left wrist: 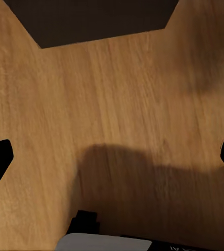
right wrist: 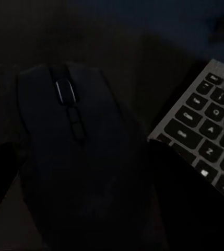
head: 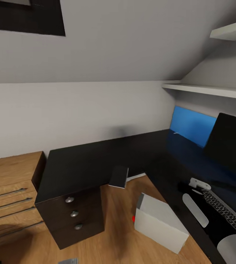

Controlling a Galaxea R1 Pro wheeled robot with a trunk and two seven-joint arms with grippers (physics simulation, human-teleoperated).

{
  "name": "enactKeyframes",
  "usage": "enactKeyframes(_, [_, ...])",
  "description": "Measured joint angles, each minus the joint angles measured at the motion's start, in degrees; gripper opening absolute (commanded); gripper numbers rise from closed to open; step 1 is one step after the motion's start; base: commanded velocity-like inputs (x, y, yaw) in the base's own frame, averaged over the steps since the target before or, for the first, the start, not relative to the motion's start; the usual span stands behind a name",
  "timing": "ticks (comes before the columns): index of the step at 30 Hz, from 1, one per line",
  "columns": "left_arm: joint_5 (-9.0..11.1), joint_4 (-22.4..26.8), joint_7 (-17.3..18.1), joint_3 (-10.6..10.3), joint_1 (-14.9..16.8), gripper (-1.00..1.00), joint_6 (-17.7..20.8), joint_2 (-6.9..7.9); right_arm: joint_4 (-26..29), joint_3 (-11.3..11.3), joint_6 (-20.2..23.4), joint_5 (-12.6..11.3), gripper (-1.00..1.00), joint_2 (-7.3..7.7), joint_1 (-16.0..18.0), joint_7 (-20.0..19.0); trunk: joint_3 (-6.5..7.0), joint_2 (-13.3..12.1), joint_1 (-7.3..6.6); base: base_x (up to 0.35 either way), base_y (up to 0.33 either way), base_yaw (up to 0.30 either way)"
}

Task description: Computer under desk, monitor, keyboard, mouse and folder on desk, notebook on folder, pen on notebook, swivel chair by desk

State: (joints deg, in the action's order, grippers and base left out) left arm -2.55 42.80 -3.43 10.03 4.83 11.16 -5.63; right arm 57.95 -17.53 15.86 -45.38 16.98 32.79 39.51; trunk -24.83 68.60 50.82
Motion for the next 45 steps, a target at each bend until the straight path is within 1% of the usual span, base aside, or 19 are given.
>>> enactKeyframes(5, [0.00,0.04,0.00,0.06,-0.01,1.00,-0.06,0.04,-0.01,-0.05,-0.01,0.02,-1.00,0.00,0.01,-0.01,0.00,0.00,0.00,0.000,0.000,-0.208])
enactKeyframes(10, [0.07,0.05,0.00,0.22,-0.02,1.00,-0.14,0.11,-0.08,-0.26,-0.02,2.56,-1.00,-0.31,0.02,-0.01,0.00,0.01,-0.02,0.132,0.000,-0.024])
enactKeyframes(13, [0.09,0.09,0.00,0.25,-0.02,1.00,-0.15,0.11,-0.65,-0.35,-0.11,3.32,-1.00,-0.41,0.02,-0.02,0.00,0.01,-0.03,0.280,0.000,-0.004])
enactKeyframes(16, [0.12,0.25,0.00,0.26,-0.02,1.00,-0.16,0.08,-2.67,-0.34,-2.04,3.60,-1.00,-0.44,0.06,-0.01,0.00,0.01,-0.02,0.175,0.000,-0.001])
enactKeyframes(17, [0.14,0.38,0.00,0.23,-0.02,1.00,-0.17,0.08,-4.40,-0.33,-2.88,3.65,-1.00,-0.46,0.14,-0.01,0.00,0.00,-0.01,0.062,0.000,0.000])
enactKeyframes(20, [0.09,0.35,0.00,0.18,-0.02,1.00,-0.20,0.07,-7.43,-0.31,-3.65,3.73,-1.00,-0.56,0.80,-0.05,0.00,0.00,0.00,0.036,0.000,0.000])
enactKeyframes(23, [0.06,-0.07,0.00,0.20,-0.02,1.00,-0.28,0.12,-9.06,-0.30,-4.17,3.74,-1.00,-0.60,1.49,-0.07,0.00,0.00,0.00,0.029,0.000,0.000])
enactKeyframes(25, [0.08,-1.09,0.00,0.23,-0.02,1.00,-0.59,0.41,-10.15,-0.31,-4.68,3.76,-1.00,-0.62,1.90,-0.09,0.00,0.01,-0.01,0.139,0.000,0.000])
enactKeyframes(26, [0.10,-1.74,0.00,0.23,-0.02,1.00,-1.41,0.62,-10.70,-0.33,-4.93,3.84,-1.00,-0.66,2.06,-0.09,0.00,0.01,-0.02,0.246,0.000,0.000])
enactKeyframes(27, [0.09,-2.79,0.03,0.24,-0.02,1.00,-4.16,0.87,-11.75,-0.35,-5.41,4.34,-1.00,-0.89,2.37,-0.10,0.00,0.01,-0.02,0.302,0.000,0.000])
enactKeyframes(28, [0.09,-5.45,0.02,0.23,-0.03,1.00,-11.18,1.04,-13.49,-0.35,-6.06,6.23,-1.00,-1.86,3.07,-0.40,-0.01,0.01,-0.03,0.312,0.000,0.000])
enactKeyframes(30, [0.05,-8.26,0.00,0.25,-0.04,1.00,-16.95,1.17,-14.22,-0.34,-6.26,8.27,-1.00,-2.65,3.36,-0.91,-0.01,0.01,-0.03,0.323,0.000,0.000])
enactKeyframes(31, [0.04,-12.23,0.01,0.23,-0.04,1.00,-22.27,1.96,-14.58,-0.35,-6.38,10.00,-1.00,-3.54,3.48,-1.36,-0.01,0.01,-0.03,0.329,0.000,0.000])
enactKeyframes(32, [0.02,-13.23,0.02,0.21,-0.04,1.00,-23.46,2.16,-14.65,-0.34,-6.38,10.41,-1.00,-3.76,3.51,-1.44,-0.01,0.01,-0.03,0.312,0.000,0.000])
enactKeyframes(35, [0.02,-14.14,-0.01,0.20,-0.04,1.00,-24.31,2.29,-15.00,-0.33,-6.43,10.68,-1.00,-3.92,3.53,-1.50,0.00,0.01,-0.02,0.187,0.000,0.000])
enactKeyframes(42, [0.01,-14.46,-0.02,0.19,-0.03,1.00,-24.59,2.34,-16.40,-0.32,-7.10,10.76,-1.00,-4.12,3.62,-1.68,0.00,0.01,-0.02,0.190,0.000,0.000])
enactKeyframes(45, [0.01,-14.48,0.02,0.14,-0.03,1.00,-24.54,2.35,-18.02,-0.30,-7.28,10.73,-1.00,-4.14,4.16,-1.84,0.00,0.01,-0.01,0.104,0.000,0.000])
